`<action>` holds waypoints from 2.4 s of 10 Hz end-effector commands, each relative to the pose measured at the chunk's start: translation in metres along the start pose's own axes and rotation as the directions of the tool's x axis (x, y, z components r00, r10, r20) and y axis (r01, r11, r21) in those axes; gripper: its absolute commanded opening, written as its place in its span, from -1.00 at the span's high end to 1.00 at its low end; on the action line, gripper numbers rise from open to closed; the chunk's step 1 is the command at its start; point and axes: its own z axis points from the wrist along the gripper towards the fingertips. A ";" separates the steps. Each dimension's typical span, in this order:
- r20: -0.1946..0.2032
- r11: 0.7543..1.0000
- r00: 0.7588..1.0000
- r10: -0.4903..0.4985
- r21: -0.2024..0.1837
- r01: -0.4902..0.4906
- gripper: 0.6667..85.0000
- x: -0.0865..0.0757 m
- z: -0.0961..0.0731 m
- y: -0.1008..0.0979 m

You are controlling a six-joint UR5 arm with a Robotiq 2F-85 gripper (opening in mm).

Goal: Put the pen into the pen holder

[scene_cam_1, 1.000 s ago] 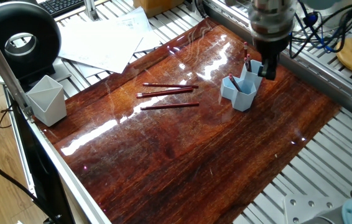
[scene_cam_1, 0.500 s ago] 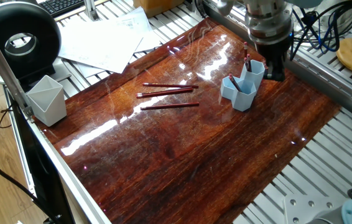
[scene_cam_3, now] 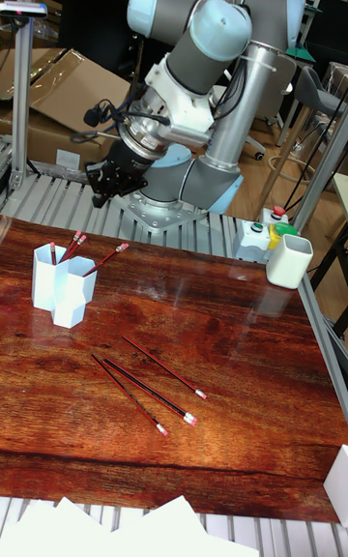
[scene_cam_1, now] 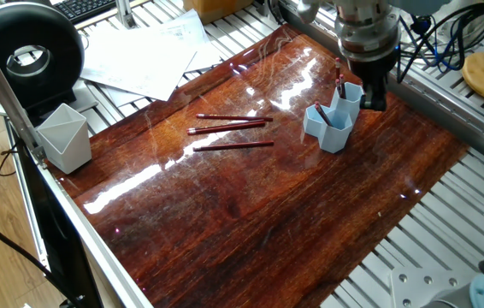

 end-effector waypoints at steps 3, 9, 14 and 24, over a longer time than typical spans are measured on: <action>-0.104 0.998 0.994 -0.044 -0.051 0.039 0.53 -0.064 -0.039 0.051; -0.137 0.998 0.990 -0.043 0.039 0.049 0.63 -0.105 -0.022 0.053; -0.038 0.995 0.994 -0.101 0.022 0.102 0.42 -0.131 -0.019 0.058; -0.083 0.977 0.974 -0.212 -0.004 0.212 0.25 -0.259 -0.031 0.122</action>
